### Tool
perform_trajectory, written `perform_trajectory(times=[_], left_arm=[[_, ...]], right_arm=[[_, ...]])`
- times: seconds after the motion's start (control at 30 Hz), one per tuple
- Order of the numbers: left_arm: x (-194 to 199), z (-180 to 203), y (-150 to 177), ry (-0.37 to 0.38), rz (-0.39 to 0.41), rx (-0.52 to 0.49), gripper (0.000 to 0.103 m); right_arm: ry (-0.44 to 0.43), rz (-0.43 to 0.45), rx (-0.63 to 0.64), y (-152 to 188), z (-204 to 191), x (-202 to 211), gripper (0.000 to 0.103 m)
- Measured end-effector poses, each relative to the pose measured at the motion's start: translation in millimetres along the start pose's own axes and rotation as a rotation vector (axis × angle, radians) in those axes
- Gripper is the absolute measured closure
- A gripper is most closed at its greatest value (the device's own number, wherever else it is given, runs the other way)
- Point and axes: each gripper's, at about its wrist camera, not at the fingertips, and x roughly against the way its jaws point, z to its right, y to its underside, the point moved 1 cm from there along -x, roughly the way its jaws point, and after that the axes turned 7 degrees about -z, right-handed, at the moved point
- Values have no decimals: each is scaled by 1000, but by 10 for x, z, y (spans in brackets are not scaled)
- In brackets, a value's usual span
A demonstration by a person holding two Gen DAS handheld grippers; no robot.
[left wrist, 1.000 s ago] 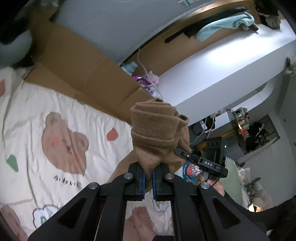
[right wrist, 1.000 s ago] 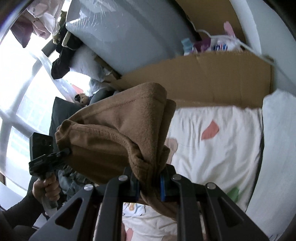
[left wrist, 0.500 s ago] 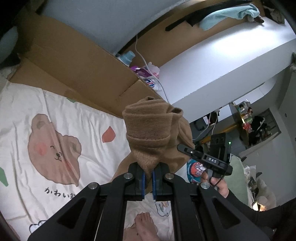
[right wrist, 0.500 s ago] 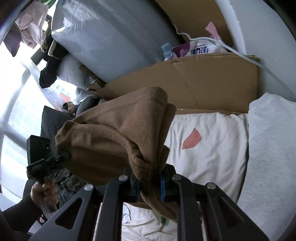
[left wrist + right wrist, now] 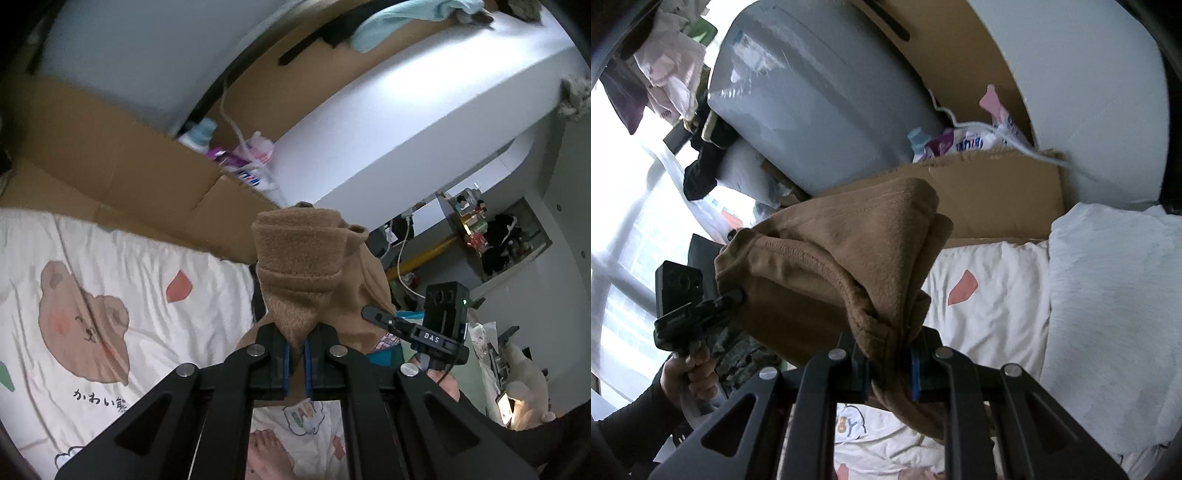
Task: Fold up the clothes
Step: 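Lift the folded brown shirt up off the duvet with both grippers, then carry the hanging shirt with both grippers toward the pillow at the bed's end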
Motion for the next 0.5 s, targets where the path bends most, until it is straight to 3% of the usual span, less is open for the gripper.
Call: perform_trajectory(times=[0.5], left_arm=[[268, 1248, -136, 52, 32, -92, 99]], right_arm=[[18, 127, 10, -171, -373, 1361, 89]])
